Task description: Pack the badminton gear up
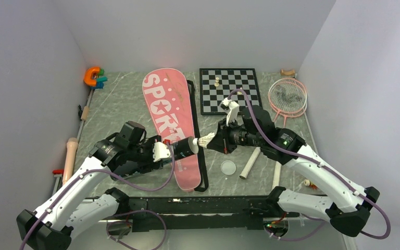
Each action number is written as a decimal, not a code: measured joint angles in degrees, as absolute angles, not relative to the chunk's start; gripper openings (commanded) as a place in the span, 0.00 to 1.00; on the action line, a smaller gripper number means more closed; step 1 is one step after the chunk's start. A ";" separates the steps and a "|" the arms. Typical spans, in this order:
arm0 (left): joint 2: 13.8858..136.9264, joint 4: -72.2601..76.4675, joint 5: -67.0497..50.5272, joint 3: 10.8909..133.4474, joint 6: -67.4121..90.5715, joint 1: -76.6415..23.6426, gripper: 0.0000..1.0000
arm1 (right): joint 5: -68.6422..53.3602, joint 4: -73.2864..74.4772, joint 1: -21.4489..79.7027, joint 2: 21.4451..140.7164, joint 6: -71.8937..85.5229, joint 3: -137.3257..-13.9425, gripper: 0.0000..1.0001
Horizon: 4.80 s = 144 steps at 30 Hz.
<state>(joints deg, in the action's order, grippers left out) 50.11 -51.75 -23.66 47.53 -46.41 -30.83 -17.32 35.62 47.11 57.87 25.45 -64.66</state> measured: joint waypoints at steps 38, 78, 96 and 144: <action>49.67 -53.08 -24.86 47.55 -46.48 -30.85 0.32 | -21.39 26.09 49.69 60.25 25.61 -63.90 0.62; 50.48 -53.06 -25.69 48.99 -46.24 -30.85 0.32 | -22.63 14.11 45.28 74.15 32.62 -54.78 0.72; 50.46 -52.86 -25.67 48.97 -46.33 -30.85 0.32 | -19.18 20.69 10.98 61.25 32.91 -51.86 0.84; 49.76 -52.80 -25.63 47.55 -46.50 -31.14 0.32 | -15.81 17.10 24.21 55.90 38.33 -44.91 0.00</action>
